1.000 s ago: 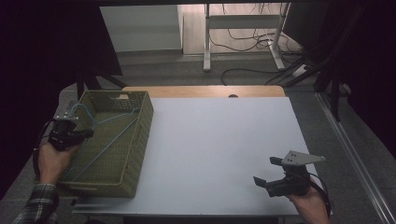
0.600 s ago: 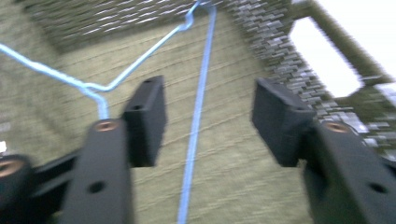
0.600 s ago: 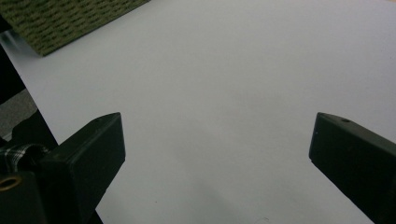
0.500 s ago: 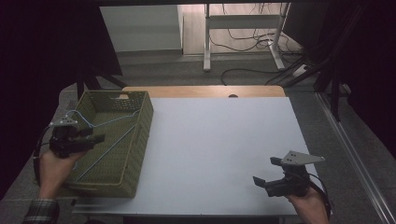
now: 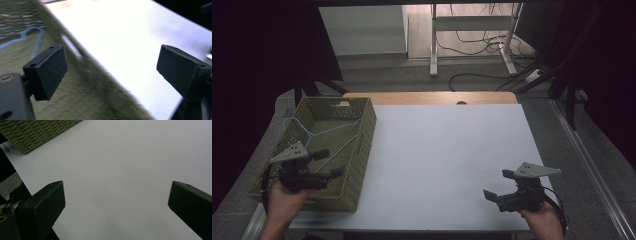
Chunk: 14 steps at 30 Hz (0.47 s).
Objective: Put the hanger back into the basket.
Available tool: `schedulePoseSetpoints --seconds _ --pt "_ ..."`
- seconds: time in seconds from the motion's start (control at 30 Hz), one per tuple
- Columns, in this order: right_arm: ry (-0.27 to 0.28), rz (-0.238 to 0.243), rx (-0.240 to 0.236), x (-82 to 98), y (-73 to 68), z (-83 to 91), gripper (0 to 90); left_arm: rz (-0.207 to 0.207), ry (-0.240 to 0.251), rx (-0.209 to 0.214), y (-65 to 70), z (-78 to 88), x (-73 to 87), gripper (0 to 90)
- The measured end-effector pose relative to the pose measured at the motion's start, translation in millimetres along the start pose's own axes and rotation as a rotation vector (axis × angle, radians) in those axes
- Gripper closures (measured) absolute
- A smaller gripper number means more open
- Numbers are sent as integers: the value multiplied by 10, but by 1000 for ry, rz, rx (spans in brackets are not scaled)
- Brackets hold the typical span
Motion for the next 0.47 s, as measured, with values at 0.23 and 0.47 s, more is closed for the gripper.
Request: schedulePoseSetpoints --seconds 0.23,0.47 --pt "-17 1 7 46 27 -18 6 -62 -59 27 277 -150 222 36" --pt "-46 19 6 89 26 -77 6 -131 -115 -1 324 -256 301 9"
Point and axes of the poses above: each handheld gripper's, and its own axes: z roughly backward along the jaws, x roughly out of its underside, y roughly to its right, the point moved 4 cm from there along -z, roughly forward along the jaws, and after that the axes turned 1 degree about -x, right-handed, at the moved point
